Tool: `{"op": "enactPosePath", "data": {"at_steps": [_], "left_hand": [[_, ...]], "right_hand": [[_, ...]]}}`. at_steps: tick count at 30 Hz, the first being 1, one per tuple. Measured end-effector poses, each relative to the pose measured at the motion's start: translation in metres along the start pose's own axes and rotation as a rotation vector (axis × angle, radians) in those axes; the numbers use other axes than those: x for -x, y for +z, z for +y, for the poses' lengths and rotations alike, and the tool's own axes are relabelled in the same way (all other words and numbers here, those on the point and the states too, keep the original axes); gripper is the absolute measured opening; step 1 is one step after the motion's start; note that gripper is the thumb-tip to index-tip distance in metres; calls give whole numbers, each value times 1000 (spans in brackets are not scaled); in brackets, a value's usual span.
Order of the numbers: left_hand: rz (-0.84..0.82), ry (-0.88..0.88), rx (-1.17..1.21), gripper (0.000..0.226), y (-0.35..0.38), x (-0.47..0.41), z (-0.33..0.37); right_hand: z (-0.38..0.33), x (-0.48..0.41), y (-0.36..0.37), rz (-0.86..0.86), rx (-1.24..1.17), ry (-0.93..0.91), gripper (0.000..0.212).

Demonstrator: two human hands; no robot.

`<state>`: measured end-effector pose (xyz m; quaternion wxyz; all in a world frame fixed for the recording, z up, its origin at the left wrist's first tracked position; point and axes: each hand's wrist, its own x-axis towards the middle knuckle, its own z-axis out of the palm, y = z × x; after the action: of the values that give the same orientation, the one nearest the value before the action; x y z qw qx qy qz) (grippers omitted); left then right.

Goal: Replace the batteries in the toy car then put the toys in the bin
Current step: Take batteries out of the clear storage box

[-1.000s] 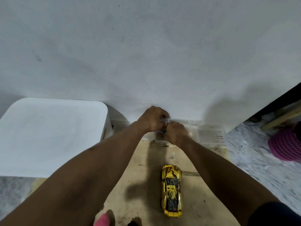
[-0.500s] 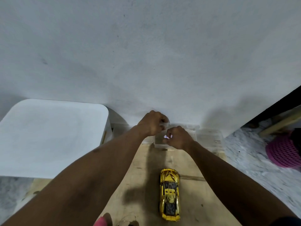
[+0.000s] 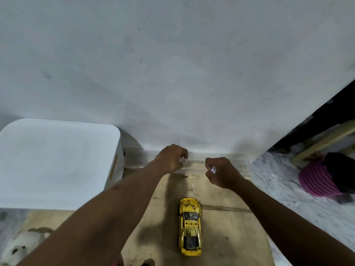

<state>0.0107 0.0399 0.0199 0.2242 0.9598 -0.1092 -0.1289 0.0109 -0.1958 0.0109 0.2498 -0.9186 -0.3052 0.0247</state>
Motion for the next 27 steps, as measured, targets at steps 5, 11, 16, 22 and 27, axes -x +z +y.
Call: {"op": "enactPosePath", "data": {"at_steps": [5,11,16,22,27], "left_hand": [[-49,34,-127,39,15,6,0],[-44,62,-223,41,26,11,2],[-30,71,-251,41,30,12,1],[-22,99,-240,44,29,18,1],[4,98,-232,48,26,34,-5]], "right_hand": [[16,-3,-1,-44,93,158,37],[17,-6,10,-254,251,299,25],[14,-6,18,-274,289,301,20],[13,12,22,-94,252,159,31],[2,50,25,-99,247,276,32]]}}
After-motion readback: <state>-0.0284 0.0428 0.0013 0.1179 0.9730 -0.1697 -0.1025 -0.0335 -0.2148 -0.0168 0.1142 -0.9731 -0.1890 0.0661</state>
